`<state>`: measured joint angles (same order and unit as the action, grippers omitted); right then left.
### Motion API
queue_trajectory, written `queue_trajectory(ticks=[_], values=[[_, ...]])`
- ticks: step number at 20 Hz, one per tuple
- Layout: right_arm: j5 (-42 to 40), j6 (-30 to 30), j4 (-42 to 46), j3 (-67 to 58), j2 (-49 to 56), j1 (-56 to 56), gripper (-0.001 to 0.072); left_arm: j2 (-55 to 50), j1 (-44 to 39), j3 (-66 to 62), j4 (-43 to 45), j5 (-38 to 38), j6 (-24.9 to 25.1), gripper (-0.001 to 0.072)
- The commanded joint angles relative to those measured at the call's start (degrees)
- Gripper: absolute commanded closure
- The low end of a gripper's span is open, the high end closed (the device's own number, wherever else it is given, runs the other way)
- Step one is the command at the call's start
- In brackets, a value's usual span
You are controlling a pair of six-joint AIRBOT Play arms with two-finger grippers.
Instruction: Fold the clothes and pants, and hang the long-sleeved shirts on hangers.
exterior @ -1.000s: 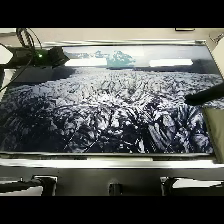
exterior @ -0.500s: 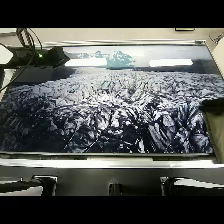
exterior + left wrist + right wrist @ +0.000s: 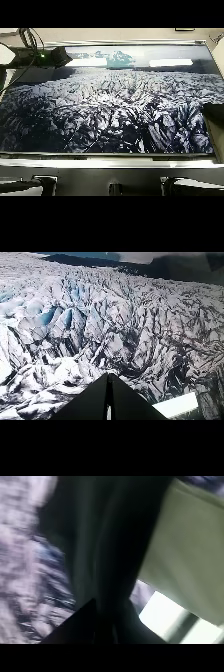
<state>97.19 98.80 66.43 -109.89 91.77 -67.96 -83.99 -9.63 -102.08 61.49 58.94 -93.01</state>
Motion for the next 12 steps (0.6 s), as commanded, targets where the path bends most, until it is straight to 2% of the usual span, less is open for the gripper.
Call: queue_trajectory(ticks=[1,6,9,12], values=[[3.7,1.0,8.5,5.1,-0.9,0.0,0.0673,0.0,-0.3,0.0,0.0,0.0,0.0,0.0682],[0.9,-0.3,17.8,17.6,-2.9,0.0,0.0673,0.0,-0.9,0.0,0.0,0.0,0.0,0.0682],[-3.5,-0.5,18.3,22.4,-2.9,0.0,0.0673,0.0,-1.1,0.0,0.0,0.0,0.0,0.0682],[-4.3,-1.1,20.0,25.4,-2.9,-0.1,0.0672,0.0,-1.2,0.0,0.0,0.0,0.0,0.0682]])
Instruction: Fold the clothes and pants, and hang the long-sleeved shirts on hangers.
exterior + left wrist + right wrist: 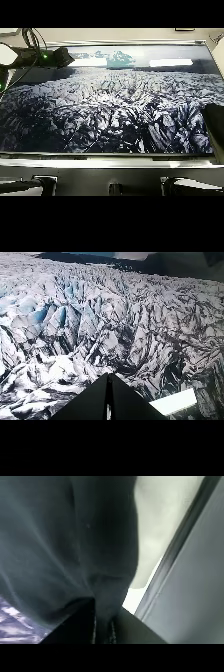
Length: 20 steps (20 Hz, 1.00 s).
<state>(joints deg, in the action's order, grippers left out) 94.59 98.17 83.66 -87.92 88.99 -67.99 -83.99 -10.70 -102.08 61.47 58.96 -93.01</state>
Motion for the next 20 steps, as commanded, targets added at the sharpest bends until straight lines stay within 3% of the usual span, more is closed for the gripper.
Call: queue_trajectory(ticks=[1,8,9,10,11,12,15,17,18,20], values=[[-1.5,-0.5,3.2,3.8,-0.1,0.0,0.0672,0.0,-0.1,0.0,0.0,0.0,0.0,0.0682],[0.3,-0.5,5.6,3.9,-0.2,0.0,0.067,0.0,-0.1,0.0,0.0,0.0,0.0,0.0682],[0.2,-0.5,5.6,3.9,-0.2,0.0,0.0587,0.0,-0.1,0.0,0.0,0.0,0.0,0.0682],[0.0,-0.5,5.5,3.9,-0.2,0.0,0.0374,0.0,-0.1,0.0,0.0,0.0,0.0,0.0682],[0.0,-2.3,5.1,3.5,-0.2,0.0,0.0091,0.0,-0.1,0.0,0.0,0.0,0.0,0.0682],[0.2,-4.1,4.3,2.5,-0.3,0.0,0.0006,0.0,-0.1,0.0,0.0,0.0,0.0,0.0682],[-3.3,-4.6,-3.7,-9.3,-0.6,0.1,0.0004,0.0,-0.1,0.0,0.0,-0.1,0.0,0.0682],[-12.0,-4.6,-11.3,-20.3,-0.6,2.2,0.0004,0.0,-0.4,-0.1,0.5,-1.8,0.0,0.0683],[-17.1,-6.1,-12.1,-25.6,-0.6,5.2,0.0004,-0.1,-1.0,-0.6,3.2,-3.1,0.0,0.0684],[-22.6,-9.9,-11.4,-31.2,-1.2,13.9,0.0005,-1.1,-3.7,-3.0,20.2,-2.5,-3.1,0.0686]])
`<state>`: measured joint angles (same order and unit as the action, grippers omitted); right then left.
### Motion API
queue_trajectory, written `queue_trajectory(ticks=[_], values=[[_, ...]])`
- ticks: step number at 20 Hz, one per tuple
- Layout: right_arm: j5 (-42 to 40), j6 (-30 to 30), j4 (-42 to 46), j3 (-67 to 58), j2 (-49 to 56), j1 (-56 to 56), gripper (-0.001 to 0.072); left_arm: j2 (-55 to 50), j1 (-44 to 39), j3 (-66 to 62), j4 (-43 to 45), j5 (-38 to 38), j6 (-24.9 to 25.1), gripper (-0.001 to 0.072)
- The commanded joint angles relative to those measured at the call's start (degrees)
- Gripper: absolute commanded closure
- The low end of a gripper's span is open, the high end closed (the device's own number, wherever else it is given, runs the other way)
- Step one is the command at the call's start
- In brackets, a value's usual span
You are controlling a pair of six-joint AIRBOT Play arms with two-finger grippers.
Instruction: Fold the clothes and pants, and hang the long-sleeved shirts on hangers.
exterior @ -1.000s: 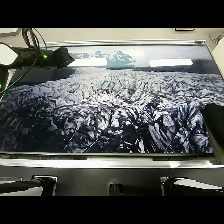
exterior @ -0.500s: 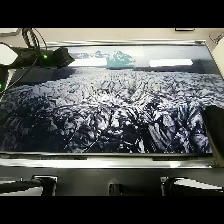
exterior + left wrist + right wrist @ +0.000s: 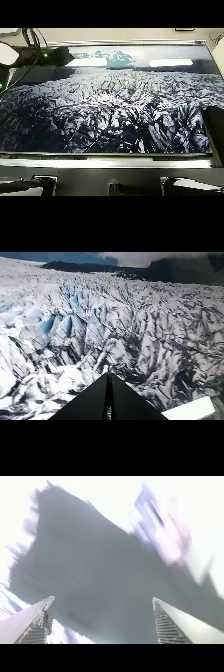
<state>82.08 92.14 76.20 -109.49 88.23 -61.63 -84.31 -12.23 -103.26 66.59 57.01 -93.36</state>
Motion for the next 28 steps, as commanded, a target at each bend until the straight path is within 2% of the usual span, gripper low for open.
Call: queue_trajectory(ticks=[1,2,3,4,5,6,7,9,12,28], values=[[-10.6,-3.9,-3.0,-9.2,-1.1,12.9,0.0005,-1.4,-3.4,-2.3,26.6,1.6,-7.4,0.0686],[-9.0,-3.6,-2.0,-8.2,-1.2,18.1,0.0005,-2.4,-4.5,-2.3,38.1,5.6,-11.0,0.0685],[-5.9,-2.1,-0.4,-5.9,-1.1,24.0,0.0005,-3.7,-4.7,-2.3,44.7,10.5,-12.3,0.0683],[-2.7,-0.3,1.0,-2.7,-1.0,29.2,0.0006,-5.3,-4.3,-2.2,46.1,16.0,-12.8,0.0672],[0.4,1.2,1.6,1.6,-0.5,34.5,0.0005,-6.8,-3.6,-1.9,43.6,21.2,-13.0,0.0488],[2.9,1.9,1.0,5.8,0.0,38.7,0.0005,-8.3,-2.8,-1.1,38.8,27.7,-13.0,0.0084],[4.5,1.9,-0.2,10.3,0.4,42.7,0.0005,-9.0,-2.1,1.1,33.1,32.0,-10.3,-0.0003],[4.3,1.7,-0.9,17.1,0.4,48.5,0.0004,-6.6,-1.9,8.4,26.0,28.5,-8.1,-0.0003],[1.9,1.7,0.4,21.0,0.4,52.7,0.0002,-0.4,-2.9,18.8,25.6,16.7,-9.3,-0.0003],[0.9,1.7,1.1,21.1,0.4,53.7,0.0007,-0.3,-2.7,19.5,26.6,16.0,-9.1,-0.0003]])
